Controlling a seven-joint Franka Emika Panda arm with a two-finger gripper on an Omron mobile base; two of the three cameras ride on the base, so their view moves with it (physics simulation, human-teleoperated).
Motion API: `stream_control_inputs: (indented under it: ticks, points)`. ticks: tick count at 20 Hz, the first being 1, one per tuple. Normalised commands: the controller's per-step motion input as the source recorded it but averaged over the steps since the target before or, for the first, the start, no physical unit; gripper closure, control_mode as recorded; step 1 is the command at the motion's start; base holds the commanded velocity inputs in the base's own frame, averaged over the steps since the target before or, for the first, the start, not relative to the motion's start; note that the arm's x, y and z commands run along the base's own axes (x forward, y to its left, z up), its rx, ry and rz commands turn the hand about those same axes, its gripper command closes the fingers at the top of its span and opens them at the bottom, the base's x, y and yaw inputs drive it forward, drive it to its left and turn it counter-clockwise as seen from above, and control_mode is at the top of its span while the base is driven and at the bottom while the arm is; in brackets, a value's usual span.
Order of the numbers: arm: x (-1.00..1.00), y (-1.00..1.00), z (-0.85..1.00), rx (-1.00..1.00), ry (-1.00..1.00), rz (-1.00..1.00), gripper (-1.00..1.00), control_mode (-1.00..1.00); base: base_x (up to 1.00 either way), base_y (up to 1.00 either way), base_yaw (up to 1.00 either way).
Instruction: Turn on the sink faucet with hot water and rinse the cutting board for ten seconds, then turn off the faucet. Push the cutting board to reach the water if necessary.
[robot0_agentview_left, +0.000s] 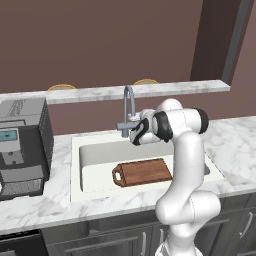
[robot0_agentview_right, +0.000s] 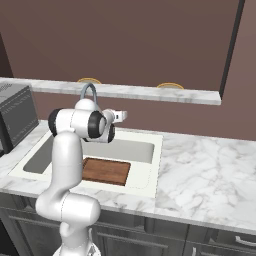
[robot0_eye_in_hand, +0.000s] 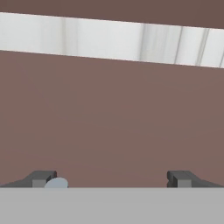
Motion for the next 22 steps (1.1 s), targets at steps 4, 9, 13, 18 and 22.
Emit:
stream_control_inputs:
  ticks: [4,9,13,18,22]
  points:
    - [0.00,0.00,0.00,0.00,0.00,0.00,-1.00,-1.00,0.00,0.00,0.00]
    - [0.00,0.00,0.00,0.00,0.00,0.00,-1.00,-1.00,0.00,0.00,0.00]
    - [0.00,-0.08,0.00,0.00,0.00,0.00,-1.00,-1.00,0.00,0.00,0.00]
    - [0.00,-0.10,0.00,0.00,0.00,0.00,-1.00,-1.00,0.00,0.00,0.00]
    - [0.00,-0.10,0.00,0.00,0.00,0.00,-1.00,-1.00,0.00,0.00,0.00]
